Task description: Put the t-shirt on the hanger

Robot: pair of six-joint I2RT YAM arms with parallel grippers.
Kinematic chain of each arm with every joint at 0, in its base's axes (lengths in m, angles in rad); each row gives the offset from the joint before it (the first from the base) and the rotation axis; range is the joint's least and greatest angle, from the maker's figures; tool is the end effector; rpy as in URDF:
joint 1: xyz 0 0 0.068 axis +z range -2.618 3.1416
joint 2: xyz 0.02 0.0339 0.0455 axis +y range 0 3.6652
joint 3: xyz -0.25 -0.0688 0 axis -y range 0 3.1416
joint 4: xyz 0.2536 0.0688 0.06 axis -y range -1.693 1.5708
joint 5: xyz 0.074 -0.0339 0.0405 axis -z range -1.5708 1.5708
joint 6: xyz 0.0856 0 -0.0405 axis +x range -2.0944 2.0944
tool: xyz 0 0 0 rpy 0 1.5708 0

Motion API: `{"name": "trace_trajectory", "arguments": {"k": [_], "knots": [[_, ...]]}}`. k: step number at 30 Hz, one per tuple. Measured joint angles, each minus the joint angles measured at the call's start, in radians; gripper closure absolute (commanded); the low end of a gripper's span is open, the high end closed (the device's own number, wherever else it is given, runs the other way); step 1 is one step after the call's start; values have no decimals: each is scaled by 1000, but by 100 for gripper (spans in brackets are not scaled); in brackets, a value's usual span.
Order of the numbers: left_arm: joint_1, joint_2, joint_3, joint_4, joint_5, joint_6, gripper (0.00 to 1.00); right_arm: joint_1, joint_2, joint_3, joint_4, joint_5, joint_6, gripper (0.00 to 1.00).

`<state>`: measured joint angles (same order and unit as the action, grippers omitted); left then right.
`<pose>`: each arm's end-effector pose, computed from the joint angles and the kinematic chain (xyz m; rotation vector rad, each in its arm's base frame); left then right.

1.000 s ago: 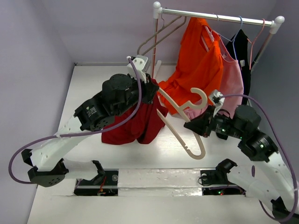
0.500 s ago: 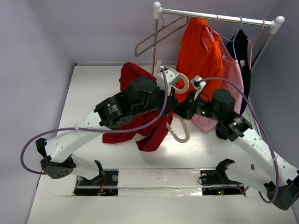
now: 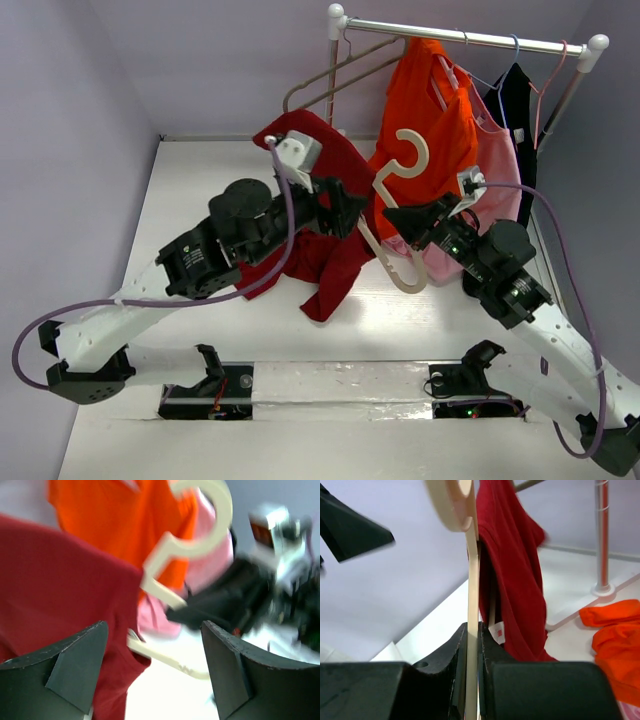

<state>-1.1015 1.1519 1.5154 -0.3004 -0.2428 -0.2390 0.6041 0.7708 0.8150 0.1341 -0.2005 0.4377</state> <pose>0.1499 -0.2500 0.4980 0.4689 1.5049 -0.8848 0.1934 0.1542 0.3868 -0.2967 1.4416 0.9975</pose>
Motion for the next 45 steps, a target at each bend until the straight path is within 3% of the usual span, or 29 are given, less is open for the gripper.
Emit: {"name": "trace_trajectory", "arguments": {"k": [4, 10, 14, 16, 21, 27, 39, 45], "knots": [[50, -55, -75, 144, -96, -62, 31, 0, -27, -42, 16, 23, 9, 100], [264, -137, -351, 331, -149, -226, 30, 0, -45, -80, 7, 27, 17, 100], [417, -151, -519, 422, -106, -311, 30, 0, -78, -98, 13, 28, 28, 100], [446, -139, -523, 457, -50, -321, 31, 0, -82, -104, 20, 27, 32, 100], [449, -115, -521, 608, 92, -331, 31, 0, -84, -130, 34, 20, 42, 100], [449, -78, -523, 725, 166, -341, 32, 0, -83, -145, 39, -6, 57, 100], [442, 89, -480, 745, 246, -405, 36, 0, -82, -177, 61, -47, 64, 100], [360, 108, -483, 780, 235, -432, 35, 0, -58, -176, 64, -35, 50, 100]]}}
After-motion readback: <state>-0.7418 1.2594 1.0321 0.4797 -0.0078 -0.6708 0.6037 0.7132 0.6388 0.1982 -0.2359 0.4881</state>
